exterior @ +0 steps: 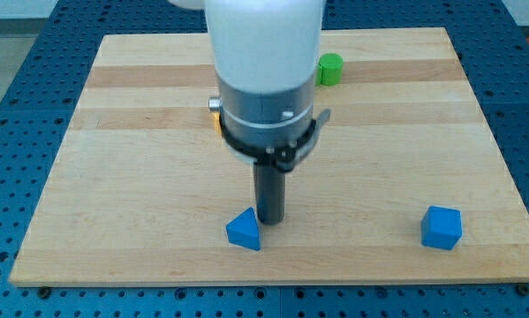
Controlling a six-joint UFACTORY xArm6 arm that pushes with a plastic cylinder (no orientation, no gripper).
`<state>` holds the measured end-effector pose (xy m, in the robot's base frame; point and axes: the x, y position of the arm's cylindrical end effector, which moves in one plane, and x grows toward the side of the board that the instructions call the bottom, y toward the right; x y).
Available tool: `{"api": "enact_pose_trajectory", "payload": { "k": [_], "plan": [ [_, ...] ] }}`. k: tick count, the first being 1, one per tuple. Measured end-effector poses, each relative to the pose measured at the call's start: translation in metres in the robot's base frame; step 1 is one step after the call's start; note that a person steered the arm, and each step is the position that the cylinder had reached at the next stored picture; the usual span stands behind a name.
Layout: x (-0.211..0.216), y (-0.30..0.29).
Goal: Move yellow hexagon right side of blue triangle
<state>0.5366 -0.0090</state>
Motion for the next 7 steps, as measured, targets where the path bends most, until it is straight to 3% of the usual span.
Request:
{"api": "enact_pose_trajectory", "payload": {
  "k": [2, 4, 5, 7],
  "plan": [
    [-0.064, -0.022],
    [-0.095, -0.103],
    [-0.136, -0.134],
    [-0.192, -0.12]
  ]
}}
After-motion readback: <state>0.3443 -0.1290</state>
